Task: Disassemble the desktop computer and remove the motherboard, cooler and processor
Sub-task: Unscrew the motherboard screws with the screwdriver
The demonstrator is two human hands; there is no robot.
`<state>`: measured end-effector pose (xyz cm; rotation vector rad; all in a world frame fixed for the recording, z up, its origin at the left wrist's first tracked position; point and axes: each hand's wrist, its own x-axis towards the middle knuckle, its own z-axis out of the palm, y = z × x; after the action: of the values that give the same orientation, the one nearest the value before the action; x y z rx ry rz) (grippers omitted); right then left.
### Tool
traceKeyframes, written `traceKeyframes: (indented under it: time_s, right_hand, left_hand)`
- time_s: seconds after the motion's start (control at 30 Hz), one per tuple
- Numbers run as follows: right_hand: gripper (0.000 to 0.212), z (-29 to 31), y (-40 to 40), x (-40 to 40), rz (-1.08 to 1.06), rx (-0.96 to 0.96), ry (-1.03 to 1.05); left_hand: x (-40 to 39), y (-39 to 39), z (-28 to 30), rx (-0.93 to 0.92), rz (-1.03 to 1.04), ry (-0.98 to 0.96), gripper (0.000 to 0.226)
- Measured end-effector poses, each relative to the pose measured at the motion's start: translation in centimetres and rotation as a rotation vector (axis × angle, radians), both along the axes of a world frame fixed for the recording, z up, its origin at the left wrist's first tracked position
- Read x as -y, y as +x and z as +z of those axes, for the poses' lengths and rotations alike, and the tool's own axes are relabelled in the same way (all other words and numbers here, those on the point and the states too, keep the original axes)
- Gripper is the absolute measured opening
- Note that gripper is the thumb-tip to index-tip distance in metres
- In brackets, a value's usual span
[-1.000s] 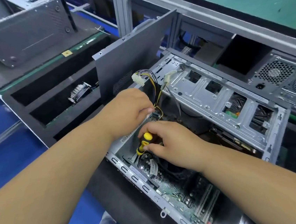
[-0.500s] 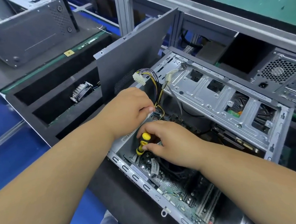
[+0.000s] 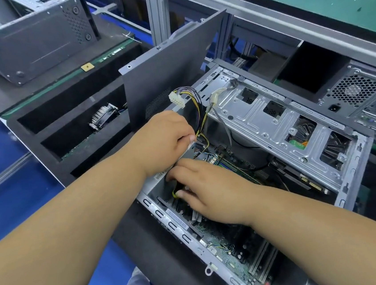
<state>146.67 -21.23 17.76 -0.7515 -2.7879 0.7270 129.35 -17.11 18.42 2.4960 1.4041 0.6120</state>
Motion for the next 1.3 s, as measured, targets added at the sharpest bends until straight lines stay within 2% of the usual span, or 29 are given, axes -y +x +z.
traceKeyframes:
  time_s: [0.23,0.5,0.77,0.87,1.07,1.2,1.3]
  right_hand:
    - [0.024,-0.5,-0.2,0.2,-0.041,-0.154,-0.073]
    - [0.029,-0.2,0.0,-0.5,-0.229,-0.243,-0.252]
    - [0.02,0.1,0.3,-0.5,-0.085,-0.232,-0.316]
    - [0.008,-0.1,0.3,-0.3,-0.082,-0.271,-0.346]
    - [0.028,-0.3,0.2,-0.4,-0.182,-0.299,-0.384]
    - [0.022,-0.1,0.3,-0.4,-0.248,-0.305,-0.539]
    - [0.021,0.1,0.4,-0.3,-0.207,-0.323,-0.545]
  left_hand:
    - [0.0,-0.1,-0.1,0.008,0.013,0.004,0.014]
    - [0.0,-0.1,0.0,-0.027,0.015,-0.007,0.018]
    - [0.1,-0.1,-0.1,-0.019,0.013,0.007,0.014]
    - [0.0,-0.1,-0.1,-0.02,0.012,0.008,0.015]
    - [0.0,-0.2,0.0,-0.008,0.006,0.022,0.014]
    - [0.0,-0.2,-0.1,-0.013,0.007,0.017,0.014]
    - [0.1,-0.1,0.0,-0.017,0.006,0.013,0.015]
